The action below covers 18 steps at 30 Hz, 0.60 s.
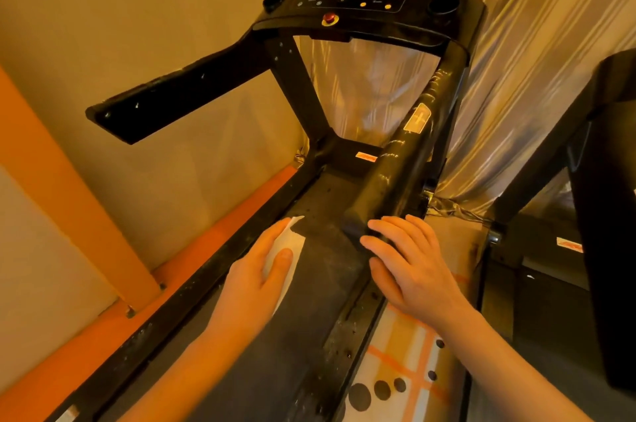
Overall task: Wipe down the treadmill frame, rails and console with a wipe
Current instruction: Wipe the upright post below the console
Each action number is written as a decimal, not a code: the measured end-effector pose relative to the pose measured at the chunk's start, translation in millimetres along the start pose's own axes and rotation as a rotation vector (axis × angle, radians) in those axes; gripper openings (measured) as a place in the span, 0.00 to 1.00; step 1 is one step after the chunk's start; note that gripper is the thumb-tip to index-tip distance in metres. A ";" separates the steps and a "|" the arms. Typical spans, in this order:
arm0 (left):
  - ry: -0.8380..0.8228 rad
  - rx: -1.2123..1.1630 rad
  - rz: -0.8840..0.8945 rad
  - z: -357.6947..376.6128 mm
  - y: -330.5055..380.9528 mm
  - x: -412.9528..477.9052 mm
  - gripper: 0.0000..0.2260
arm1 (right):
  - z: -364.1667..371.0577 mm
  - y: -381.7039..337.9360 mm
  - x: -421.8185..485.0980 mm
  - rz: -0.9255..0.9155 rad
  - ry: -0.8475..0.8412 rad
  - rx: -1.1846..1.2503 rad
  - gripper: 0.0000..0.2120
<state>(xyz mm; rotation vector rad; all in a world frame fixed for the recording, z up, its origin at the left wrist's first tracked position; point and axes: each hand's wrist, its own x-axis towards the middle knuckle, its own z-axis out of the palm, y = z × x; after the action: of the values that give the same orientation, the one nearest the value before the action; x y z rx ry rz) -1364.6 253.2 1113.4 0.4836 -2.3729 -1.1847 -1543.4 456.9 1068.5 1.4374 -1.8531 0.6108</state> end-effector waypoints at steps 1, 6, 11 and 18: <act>0.022 0.010 -0.014 4.0 4.5 7.2 0.18 | 1.4 14.3 8.7 0.011 0.036 0.013 0.13; 0.120 0.096 -0.154 28.0 23.0 34.1 0.24 | 10.3 88.2 51.0 0.109 0.170 0.069 0.13; 0.233 0.173 -0.204 48.9 51.6 43.5 0.27 | 16.2 143.1 89.8 0.016 0.229 0.163 0.13; 0.398 0.300 -0.189 71.0 86.4 49.0 0.24 | 26.4 180.4 103.8 -0.117 0.187 0.235 0.13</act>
<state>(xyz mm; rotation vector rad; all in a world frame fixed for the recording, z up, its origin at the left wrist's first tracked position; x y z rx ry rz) -1453.0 325.3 1156.9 0.9637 -2.1910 -0.7178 -1737.3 421.5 1140.5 1.5675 -1.5811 0.8962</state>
